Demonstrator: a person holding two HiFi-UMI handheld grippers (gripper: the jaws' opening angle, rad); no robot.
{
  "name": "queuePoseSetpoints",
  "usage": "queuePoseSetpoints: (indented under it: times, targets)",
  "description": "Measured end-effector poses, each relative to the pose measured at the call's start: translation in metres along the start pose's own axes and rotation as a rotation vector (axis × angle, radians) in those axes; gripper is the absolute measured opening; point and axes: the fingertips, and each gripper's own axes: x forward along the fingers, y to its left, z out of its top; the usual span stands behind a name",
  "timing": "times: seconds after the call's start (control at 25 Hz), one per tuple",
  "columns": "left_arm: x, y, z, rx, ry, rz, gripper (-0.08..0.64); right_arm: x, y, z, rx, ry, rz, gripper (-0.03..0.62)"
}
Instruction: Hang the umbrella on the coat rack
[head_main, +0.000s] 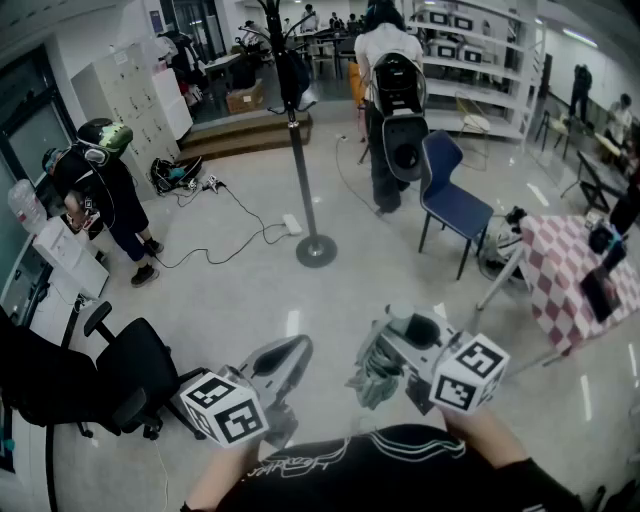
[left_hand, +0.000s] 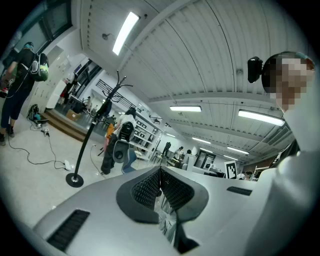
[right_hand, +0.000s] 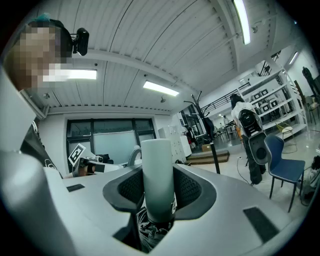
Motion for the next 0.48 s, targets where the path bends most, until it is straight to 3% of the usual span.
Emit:
queuePoseSetpoints:
  times: [0.48]
  targets:
    - [0.047,0.017,0.009,-0.010,-0.004,0.002,-0.002,0.014,-0.042,0.007,0.035,-0.002,0.036,0.161]
